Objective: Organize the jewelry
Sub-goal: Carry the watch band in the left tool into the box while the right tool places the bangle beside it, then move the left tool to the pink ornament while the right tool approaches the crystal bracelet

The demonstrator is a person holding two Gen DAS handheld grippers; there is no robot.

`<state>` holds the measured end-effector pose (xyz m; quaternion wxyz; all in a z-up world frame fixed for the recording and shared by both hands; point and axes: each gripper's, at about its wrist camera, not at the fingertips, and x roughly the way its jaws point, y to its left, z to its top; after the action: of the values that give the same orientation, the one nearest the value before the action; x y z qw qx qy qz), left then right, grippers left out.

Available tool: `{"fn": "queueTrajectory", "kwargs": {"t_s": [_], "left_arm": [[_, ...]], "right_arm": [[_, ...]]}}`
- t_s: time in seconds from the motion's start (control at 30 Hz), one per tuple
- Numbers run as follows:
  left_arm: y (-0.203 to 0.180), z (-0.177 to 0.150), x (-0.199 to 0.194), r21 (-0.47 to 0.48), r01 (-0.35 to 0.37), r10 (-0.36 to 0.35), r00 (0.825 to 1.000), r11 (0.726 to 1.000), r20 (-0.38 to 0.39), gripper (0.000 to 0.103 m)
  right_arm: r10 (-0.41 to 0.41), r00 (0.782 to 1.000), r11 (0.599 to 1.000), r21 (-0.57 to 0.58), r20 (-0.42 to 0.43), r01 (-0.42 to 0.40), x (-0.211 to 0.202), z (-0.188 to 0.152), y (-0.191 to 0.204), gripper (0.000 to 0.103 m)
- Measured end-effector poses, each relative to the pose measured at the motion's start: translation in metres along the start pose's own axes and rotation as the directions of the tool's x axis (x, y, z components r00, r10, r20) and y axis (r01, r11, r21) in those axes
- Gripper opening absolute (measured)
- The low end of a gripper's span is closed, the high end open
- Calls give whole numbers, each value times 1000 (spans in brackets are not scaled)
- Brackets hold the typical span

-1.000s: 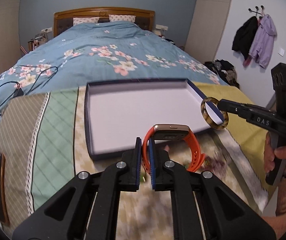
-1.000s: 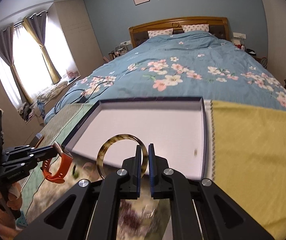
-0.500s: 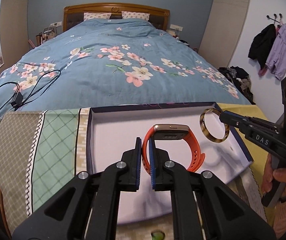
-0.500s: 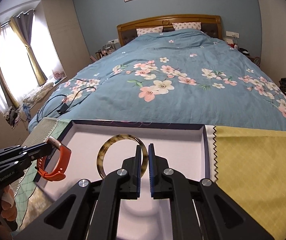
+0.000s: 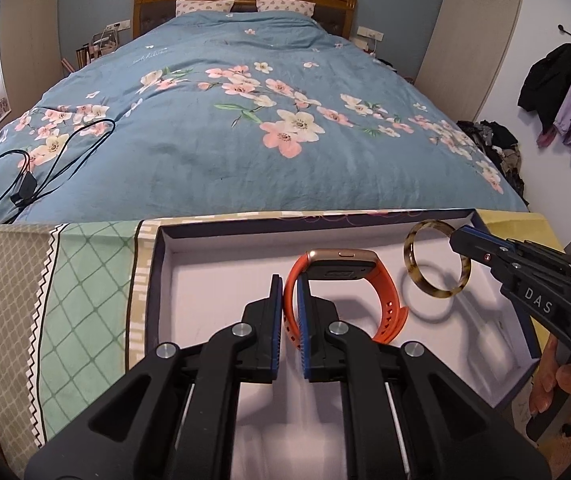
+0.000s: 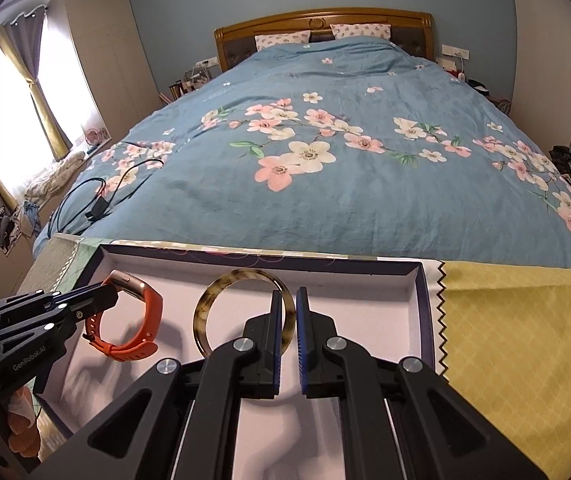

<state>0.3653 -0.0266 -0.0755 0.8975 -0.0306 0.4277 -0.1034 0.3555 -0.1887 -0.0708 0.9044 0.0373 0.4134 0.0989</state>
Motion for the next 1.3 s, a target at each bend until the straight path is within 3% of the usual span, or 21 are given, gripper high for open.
{"fn": "queueTrajectory", "kwargs": {"t_s": [0.7, 0.87, 1.03, 1.1, 1.3], "left_arm": [[9, 10, 31, -31, -5, 3, 998, 1000, -68, 10], [10, 11, 28, -44, -2, -1, 997, 999, -74, 16], [6, 5, 0, -6, -5, 5, 1000, 1000, 13, 27], [4, 0, -16, 9, 4, -5, 998, 1000, 56, 35], [1, -30, -81, 89, 35, -52, 980, 995, 194, 41]], "right_arm": [[-39, 995, 997, 67, -91, 46, 22, 3, -7, 5], [-36, 997, 996, 73, -68, 41, 17, 2, -8, 7], [15, 1000, 997, 71, 4, -15, -6, -3, -11, 15], [44, 998, 998, 44, 54, -47, -26, -7, -9, 23], [93, 986, 993, -83, 141, -82, -81, -33, 2, 41]]}}
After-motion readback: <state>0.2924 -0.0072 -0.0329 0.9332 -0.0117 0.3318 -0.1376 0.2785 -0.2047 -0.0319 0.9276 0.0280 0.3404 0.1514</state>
